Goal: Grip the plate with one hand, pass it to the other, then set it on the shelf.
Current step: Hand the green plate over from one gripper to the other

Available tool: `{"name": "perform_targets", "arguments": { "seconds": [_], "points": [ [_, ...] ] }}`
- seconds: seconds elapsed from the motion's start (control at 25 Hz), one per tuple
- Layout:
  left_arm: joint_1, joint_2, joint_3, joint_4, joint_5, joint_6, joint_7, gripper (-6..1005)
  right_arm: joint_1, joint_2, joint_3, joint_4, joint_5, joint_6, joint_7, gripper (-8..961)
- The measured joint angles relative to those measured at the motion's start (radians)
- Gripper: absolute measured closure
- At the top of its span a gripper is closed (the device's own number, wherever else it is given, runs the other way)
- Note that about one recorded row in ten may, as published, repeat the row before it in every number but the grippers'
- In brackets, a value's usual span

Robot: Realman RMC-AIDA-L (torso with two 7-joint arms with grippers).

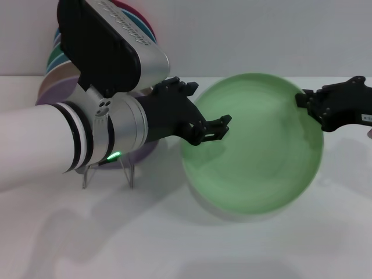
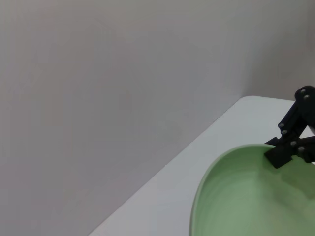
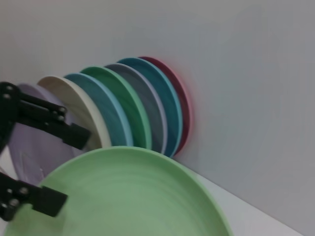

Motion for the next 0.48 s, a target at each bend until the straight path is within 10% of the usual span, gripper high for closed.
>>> {"name": "perform_targets", "arguments": {
  "seconds": [0.48],
  "points": [
    [-0.009, -0.001, -0.005, 0.017, 0.001, -0.001, 0.044, 216, -0.002, 0.0, -0.028, 0.013, 0.002, 0.001, 0.005, 930]
  ]
}}
